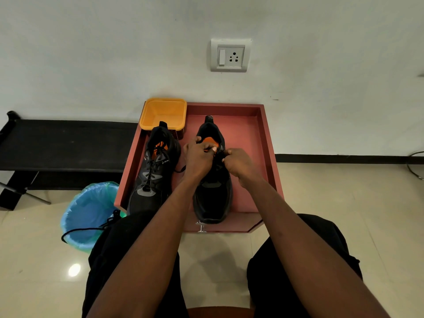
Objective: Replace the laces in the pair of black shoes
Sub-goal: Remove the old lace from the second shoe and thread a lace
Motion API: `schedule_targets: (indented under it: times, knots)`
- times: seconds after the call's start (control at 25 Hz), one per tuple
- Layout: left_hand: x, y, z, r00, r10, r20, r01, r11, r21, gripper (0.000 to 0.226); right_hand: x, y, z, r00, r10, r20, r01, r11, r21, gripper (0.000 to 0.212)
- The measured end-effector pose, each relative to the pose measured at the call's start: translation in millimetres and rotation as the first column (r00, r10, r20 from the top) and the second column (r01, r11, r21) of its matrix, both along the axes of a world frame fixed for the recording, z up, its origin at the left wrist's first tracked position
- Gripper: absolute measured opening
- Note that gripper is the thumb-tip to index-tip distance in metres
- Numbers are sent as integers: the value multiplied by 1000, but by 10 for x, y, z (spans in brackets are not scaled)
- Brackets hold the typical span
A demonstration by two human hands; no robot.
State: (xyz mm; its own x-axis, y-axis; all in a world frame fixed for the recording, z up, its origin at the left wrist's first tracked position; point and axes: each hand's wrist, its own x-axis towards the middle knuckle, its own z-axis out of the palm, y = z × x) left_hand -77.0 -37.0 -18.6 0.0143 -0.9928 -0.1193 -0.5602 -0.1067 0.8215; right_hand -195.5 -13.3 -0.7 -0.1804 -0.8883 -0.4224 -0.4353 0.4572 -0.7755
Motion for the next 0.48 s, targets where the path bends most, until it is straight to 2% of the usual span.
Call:
schedule_targets:
  times: [0.2, 0.32, 0.48]
  knots:
    - [20, -4, -26, 991, 122, 56, -119, 991, -62, 17, 12, 23, -9, 999, 32, -22, -32, 999, -9, 31]
    - [18, -8, -45, 990, 138, -5, -138, 990, -35, 11, 42, 27, -17, 998, 47, -36, -48, 999, -16, 31]
    - [-17, 36, 31, 993, 112, -28, -112, 994, 4, 25, 28, 24, -42, 999, 17, -36, -19, 999, -51, 24]
